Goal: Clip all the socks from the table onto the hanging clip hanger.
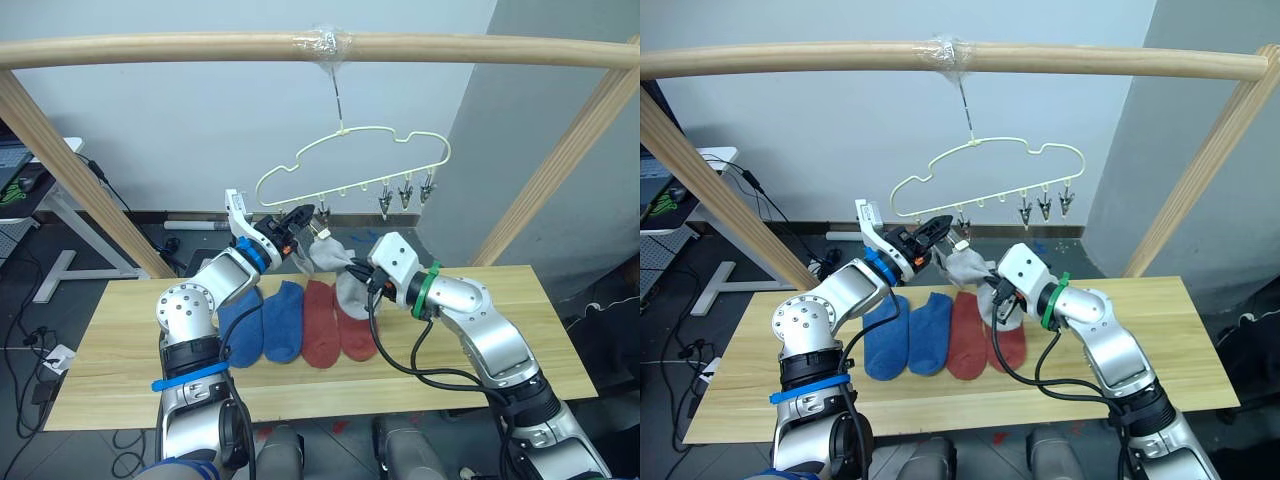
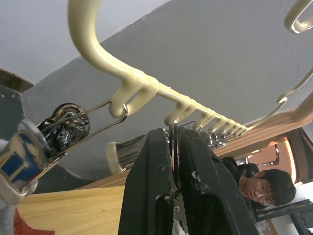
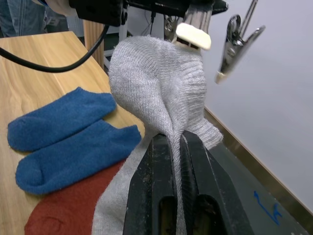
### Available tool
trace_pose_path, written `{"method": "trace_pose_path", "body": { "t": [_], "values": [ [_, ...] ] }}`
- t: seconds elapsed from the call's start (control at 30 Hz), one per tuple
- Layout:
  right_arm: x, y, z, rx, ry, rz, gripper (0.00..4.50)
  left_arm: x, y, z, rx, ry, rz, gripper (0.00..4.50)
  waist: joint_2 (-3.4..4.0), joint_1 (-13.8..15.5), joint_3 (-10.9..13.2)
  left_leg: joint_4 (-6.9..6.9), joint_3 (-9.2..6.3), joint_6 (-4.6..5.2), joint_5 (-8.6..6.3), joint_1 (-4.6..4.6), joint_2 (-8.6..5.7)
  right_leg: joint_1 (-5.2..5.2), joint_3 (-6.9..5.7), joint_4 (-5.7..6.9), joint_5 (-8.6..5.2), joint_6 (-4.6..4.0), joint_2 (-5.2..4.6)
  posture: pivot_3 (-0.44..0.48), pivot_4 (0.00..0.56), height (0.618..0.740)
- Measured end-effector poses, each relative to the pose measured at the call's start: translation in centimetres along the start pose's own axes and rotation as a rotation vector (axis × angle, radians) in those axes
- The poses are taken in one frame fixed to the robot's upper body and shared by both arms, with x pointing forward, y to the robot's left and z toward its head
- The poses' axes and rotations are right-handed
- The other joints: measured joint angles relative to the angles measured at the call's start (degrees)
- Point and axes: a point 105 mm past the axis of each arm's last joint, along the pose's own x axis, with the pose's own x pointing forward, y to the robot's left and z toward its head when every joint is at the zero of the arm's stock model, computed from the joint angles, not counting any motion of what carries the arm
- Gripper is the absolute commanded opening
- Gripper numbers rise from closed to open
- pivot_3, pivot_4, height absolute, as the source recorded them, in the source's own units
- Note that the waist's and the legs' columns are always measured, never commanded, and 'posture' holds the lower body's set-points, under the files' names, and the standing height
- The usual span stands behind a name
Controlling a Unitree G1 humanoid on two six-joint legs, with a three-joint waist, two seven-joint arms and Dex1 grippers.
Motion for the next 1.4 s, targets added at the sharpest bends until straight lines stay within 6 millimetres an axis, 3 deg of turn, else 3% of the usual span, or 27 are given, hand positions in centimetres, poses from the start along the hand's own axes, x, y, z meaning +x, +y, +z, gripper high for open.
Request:
{"method": "trace_pose_path", "body": {
  "t": [0.63, 0.93, 1.13, 1.33, 1.4],
  "values": [
    [0.6, -0.4, 1.2, 0.039, -0.041, -0.027, 0.03, -0.1, -0.5, -0.1, -0.013, 0.015, -0.032, 0.0, 0.0, 0.0, 0.0, -0.02, 0.0, 0.0, 0.0, -0.05, 0.0, -0.06, 0.0, -0.02, -0.01, -0.01, 0.0, -0.002, 0.161, 0.74],
    [0.7, -0.4, 1.1, 0.046, -0.036, -0.026, 0.0, -0.4, -0.7, -0.1, -0.004, 0.002, -0.049, 2.67, 0.0, 0.0, 0.0, -0.03, 0.0, -0.01, -0.01, -0.07, 0.0, -0.09, 0.0, -0.02, -0.02, -0.03, 0.0, 0.001, 0.165, 0.74],
    [1.4, 0.0, 1.2, 0.085, -0.05, -0.017, 0.0, -1.6, -0.8, 0.1, 0.003, 0.017, -0.056, 4.47, 0.01, -0.1, 0.0, -0.07, 0.0, -0.01, -0.01, -0.08, 0.01, -0.13, 0.0, 0.0, -0.02, -0.04, 0.0, 0.003, 0.169, 0.74],
    [2.6, 0.6, 0.4, 0.18, -0.043, 0.005, 0.0, -5.9, 1.5, -0.2, -0.002, 0.057, 0.049, 4.47, 0.01, -0.1, 0.0, -0.15, -0.02, -0.02, -0.02, -0.1, 0.04, -0.22, -0.01, 0.02, -0.07, -0.12, 0.01, 0.032, 0.171, 0.74],
    [3.1, 0.9, 0.3, 0.224, -0.04, 0.016, 0.0, -7.1, 1.4, -0.2, -0.003, 0.073, 0.055, 4.47, -0.05, 0.2, 0.1, -0.14, -0.04, -0.02, -0.02, -0.13, 0.04, -0.23, -0.03, 0.02, -0.08, -0.13, 0.0, 0.041, 0.172, 0.74]
  ]
}}
